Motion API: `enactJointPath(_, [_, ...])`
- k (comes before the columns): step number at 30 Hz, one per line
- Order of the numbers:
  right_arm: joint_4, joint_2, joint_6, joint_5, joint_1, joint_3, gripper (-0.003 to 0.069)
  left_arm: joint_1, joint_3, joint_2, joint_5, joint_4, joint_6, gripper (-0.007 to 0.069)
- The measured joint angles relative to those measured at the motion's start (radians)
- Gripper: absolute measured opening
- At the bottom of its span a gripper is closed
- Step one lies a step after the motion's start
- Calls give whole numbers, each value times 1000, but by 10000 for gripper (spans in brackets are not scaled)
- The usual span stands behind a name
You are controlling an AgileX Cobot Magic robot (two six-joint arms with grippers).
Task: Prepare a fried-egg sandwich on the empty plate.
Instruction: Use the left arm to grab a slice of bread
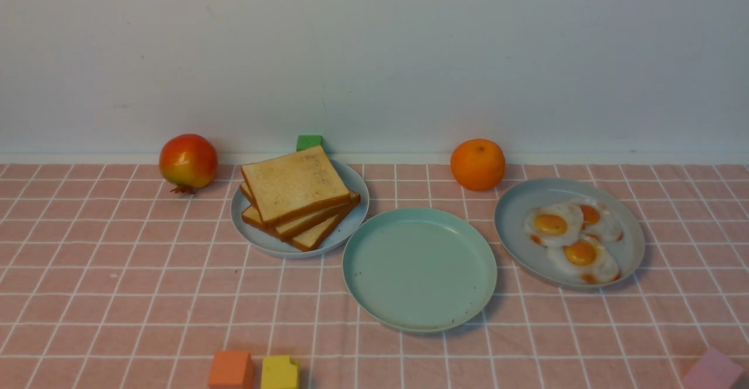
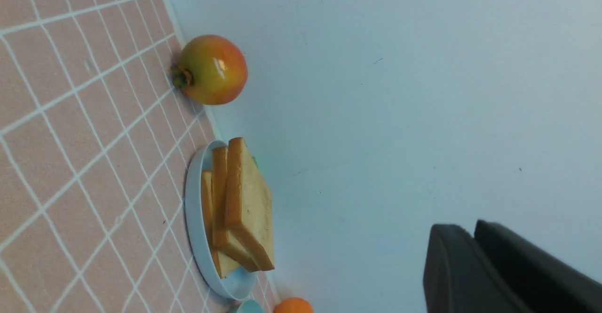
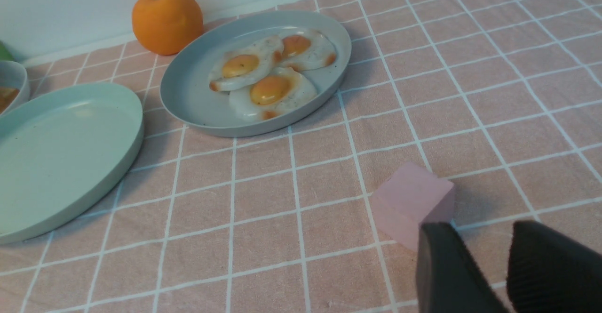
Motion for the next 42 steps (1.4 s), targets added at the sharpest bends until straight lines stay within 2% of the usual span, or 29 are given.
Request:
enactJointPath(4, [0, 0, 0, 0, 0, 0, 239, 0, 0, 0, 34, 4, 31, 104])
enactJointPath(10, [0, 0, 0, 0, 0, 0, 239, 0, -174, 43, 261, 107, 224, 108])
enactJointPath(11, [0, 0, 0, 0, 0, 0, 239, 0, -281, 133, 407, 160, 322, 108])
enactJointPath(12, [0, 0, 0, 0, 0, 0, 239, 0, -309, 162, 426, 165, 333, 108])
enactJointPath(14, [0, 0, 0, 0, 0, 0, 239, 0, -462, 350, 653, 220, 447, 108])
enactJointPath(15, [0, 0, 0, 0, 0, 0, 239, 0, -489, 387, 671, 223, 468, 108])
enactJointPath(16, [0, 0, 0, 0, 0, 0, 239, 0, -603, 543, 821, 253, 561, 108])
enactJointPath(18, [0, 0, 0, 0, 0, 0, 239, 0, -700, 674, 903, 259, 628, 108])
enactJointPath(20, [0, 0, 0, 0, 0, 0, 239, -10, -761, 755, 940, 255, 665, 108])
enactJointPath(22, [0, 0, 0, 0, 0, 0, 239, -62, -824, 846, 955, 259, 709, 106])
enactJointPath(26, [0, 0, 0, 0, 0, 0, 239, -216, -901, 970, 943, 307, 749, 64])
enactJointPath(27, [0, 0, 0, 0, 0, 0, 239, -308, -936, 1027, 923, 355, 756, 24])
enactJointPath(30, [0, 0, 0, 0, 0, 0, 239, -409, -1008, 1136, 894, 422, 759, 13])
enactJointPath(35, [-1, 0, 0, 0, 0, 0, 239, -442, -1125, 1293, 890, 461, 784, 13])
enactJointPath(38, [-3, 0, 5, -8, 0, 0, 239, -442, -1198, 1367, 894, 473, 863, 13])
enactJointPath(40, [48, 0, 46, -32, 0, 1, 239, -442, -1220, 1390, 899, 473, 892, 13])
enactJointPath(42, [156, 0, 123, -85, 0, 5, 239, -442, -1233, 1406, 901, 473, 903, 13])
